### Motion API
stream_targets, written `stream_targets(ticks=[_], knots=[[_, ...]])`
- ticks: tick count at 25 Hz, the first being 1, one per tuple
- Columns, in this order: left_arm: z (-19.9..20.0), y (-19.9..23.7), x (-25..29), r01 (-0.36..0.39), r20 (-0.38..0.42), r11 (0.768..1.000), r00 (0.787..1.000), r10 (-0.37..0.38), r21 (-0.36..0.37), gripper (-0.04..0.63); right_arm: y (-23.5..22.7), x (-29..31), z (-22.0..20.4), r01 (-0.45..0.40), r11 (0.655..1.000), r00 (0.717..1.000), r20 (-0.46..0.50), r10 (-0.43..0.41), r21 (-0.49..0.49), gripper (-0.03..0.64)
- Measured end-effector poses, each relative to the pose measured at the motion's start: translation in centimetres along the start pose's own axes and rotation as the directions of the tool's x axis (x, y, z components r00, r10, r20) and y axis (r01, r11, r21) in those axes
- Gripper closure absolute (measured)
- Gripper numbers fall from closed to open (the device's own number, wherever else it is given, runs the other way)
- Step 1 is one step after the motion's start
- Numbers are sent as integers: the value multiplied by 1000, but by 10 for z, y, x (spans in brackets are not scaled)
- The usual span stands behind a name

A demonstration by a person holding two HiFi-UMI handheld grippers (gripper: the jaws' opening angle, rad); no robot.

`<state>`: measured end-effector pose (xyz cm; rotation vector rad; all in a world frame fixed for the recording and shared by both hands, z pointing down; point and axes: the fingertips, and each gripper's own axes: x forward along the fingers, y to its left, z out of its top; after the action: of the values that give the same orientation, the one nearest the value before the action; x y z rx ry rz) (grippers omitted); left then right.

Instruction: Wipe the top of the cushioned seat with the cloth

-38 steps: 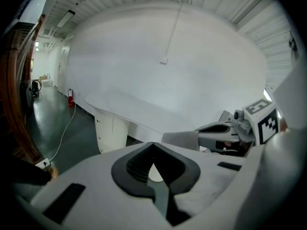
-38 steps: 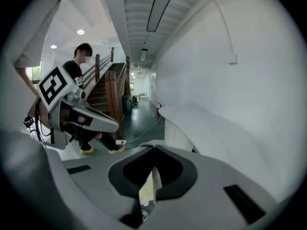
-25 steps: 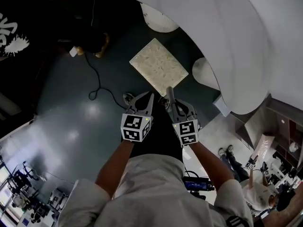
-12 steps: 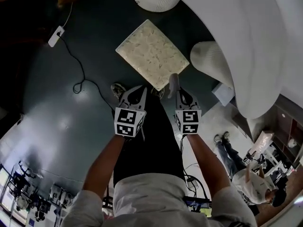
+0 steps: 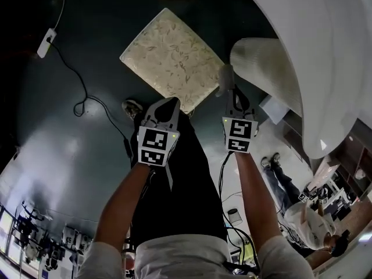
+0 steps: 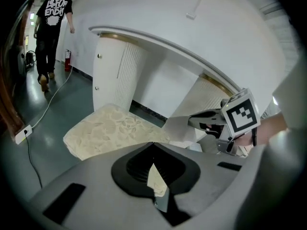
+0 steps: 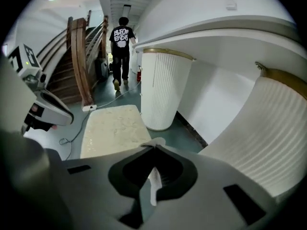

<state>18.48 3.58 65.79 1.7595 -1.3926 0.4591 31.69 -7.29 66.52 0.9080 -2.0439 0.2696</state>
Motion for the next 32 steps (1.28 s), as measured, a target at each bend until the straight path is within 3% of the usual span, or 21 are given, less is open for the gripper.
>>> stream_targets(ticks=[3, 6, 10, 12, 14, 23, 32], knots=[[7, -4, 27, 22, 0, 1000, 1000, -22, 21, 581, -17, 25, -2, 26, 996, 999, -30, -29, -84, 603], [7, -2, 35, 13, -2, 1000, 1000, -13, 9, 581, -23, 43, -5, 44, 972, 997, -46, -56, -231, 603], [-3, 8, 34, -27, 8, 994, 1000, 28, -106, 581, -11, 68, -31, -30, 916, 993, -115, -18, -400, 603], [-12, 12, 33, -40, -2, 988, 999, 40, -150, 581, 2, 80, -49, -96, 911, 986, -165, 31, -401, 603], [-21, 15, 32, -49, -26, 989, 999, 46, -137, 581, 11, 88, -59, -131, 913, 980, -188, 62, -386, 603], [-30, 34, 32, -65, -64, 996, 996, 62, -57, 581, 29, 81, -62, -149, 922, 980, -180, 89, -357, 603], [-36, 36, 22, -43, -55, 996, 998, 39, -83, 581, 66, 68, -67, -186, 914, 975, -181, 127, -360, 603]])
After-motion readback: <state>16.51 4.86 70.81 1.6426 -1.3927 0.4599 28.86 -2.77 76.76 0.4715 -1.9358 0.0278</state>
